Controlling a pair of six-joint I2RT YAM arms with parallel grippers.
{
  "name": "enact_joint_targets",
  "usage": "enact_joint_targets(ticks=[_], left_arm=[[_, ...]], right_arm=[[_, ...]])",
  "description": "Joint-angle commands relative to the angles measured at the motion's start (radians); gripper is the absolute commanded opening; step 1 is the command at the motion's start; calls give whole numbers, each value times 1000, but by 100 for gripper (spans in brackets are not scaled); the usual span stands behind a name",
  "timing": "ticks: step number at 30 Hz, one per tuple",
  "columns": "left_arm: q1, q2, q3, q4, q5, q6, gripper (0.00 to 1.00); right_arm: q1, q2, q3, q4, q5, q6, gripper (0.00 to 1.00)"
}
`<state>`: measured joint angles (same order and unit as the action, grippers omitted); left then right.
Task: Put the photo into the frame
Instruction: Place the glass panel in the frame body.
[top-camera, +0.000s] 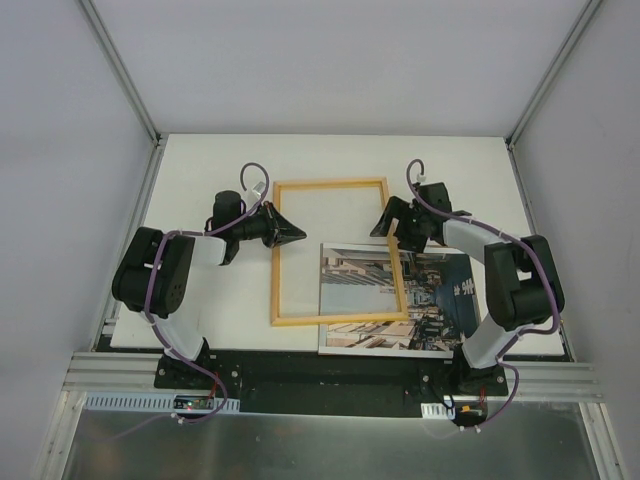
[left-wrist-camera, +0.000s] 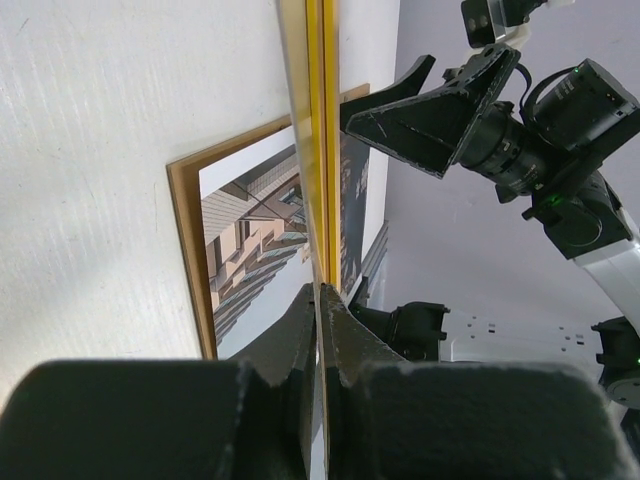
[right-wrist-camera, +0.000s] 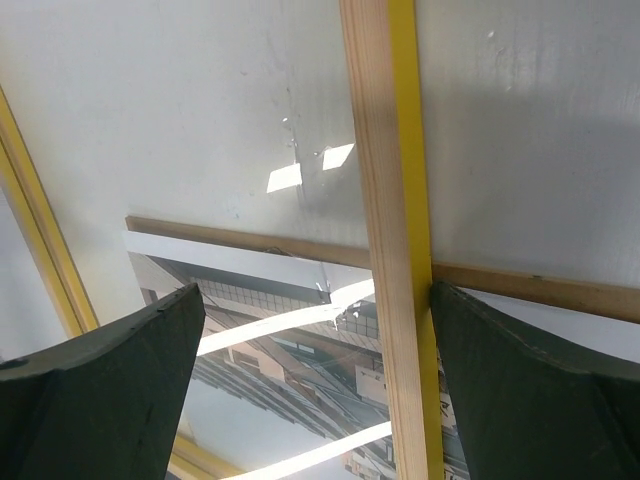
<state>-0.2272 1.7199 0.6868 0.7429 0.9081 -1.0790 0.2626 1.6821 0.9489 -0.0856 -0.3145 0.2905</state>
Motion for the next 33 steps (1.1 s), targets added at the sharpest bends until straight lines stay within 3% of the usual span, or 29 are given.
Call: enact_joint_targets(ticks=[1, 21, 33], left_arm=[[0, -56, -3, 64, 29, 63, 0], [0, -72, 6, 82, 48, 113, 0], [11, -25, -9, 187, 34, 19, 0]], right_arm=[[-6, -67, -16, 52, -80, 45, 96], [-13, -87, -35, 81, -107, 68, 96], [-14, -76, -32, 81, -115, 75, 96]])
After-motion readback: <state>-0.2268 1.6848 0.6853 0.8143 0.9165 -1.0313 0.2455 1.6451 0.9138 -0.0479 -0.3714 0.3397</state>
